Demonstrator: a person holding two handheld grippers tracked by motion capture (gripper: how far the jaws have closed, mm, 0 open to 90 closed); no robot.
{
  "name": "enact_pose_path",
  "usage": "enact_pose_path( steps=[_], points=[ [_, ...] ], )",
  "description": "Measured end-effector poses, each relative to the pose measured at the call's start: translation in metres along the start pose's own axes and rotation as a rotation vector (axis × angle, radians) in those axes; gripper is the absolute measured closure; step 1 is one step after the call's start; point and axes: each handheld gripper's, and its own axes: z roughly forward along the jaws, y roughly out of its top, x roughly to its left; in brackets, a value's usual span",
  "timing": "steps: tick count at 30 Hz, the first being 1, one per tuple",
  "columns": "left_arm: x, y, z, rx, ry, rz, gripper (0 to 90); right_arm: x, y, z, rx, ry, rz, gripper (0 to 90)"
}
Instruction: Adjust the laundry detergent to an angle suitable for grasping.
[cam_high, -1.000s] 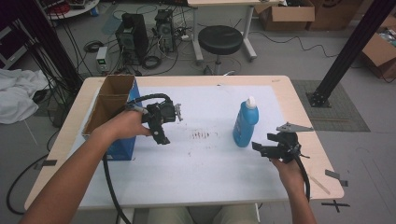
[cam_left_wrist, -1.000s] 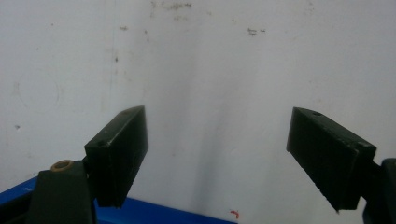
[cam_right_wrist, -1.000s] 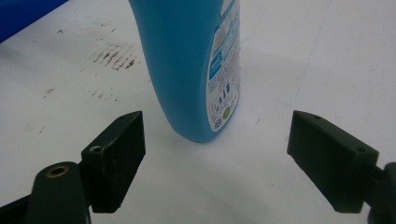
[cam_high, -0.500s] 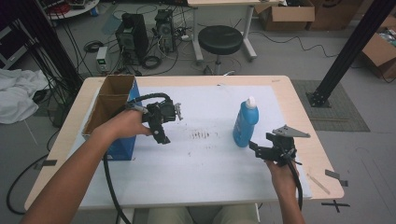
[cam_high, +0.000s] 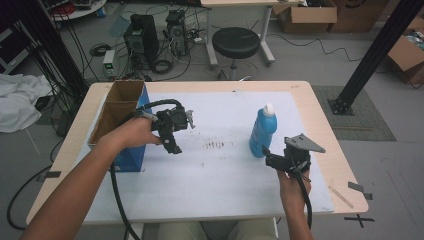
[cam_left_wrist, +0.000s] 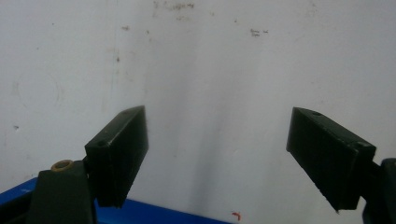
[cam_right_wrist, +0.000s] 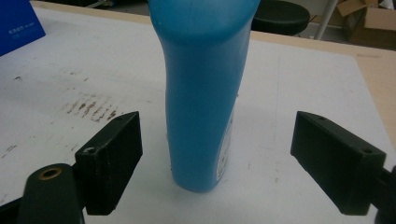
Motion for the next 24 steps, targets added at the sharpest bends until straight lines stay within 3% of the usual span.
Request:
enact_pose_path(
  steps=[11,24],
  points=[
    [0.001,-0.001,0.0,-0.002,-0.001,-0.002,21.4,0.008,0.002,0.002,-0.027,-0.04,-0.009,15.5],
    [-0.003,-0.003,-0.005,-0.003,0.006,-0.006,21.4,0.013,0.004,0.001,-0.043,-0.044,-0.012,15.6]
  ],
)
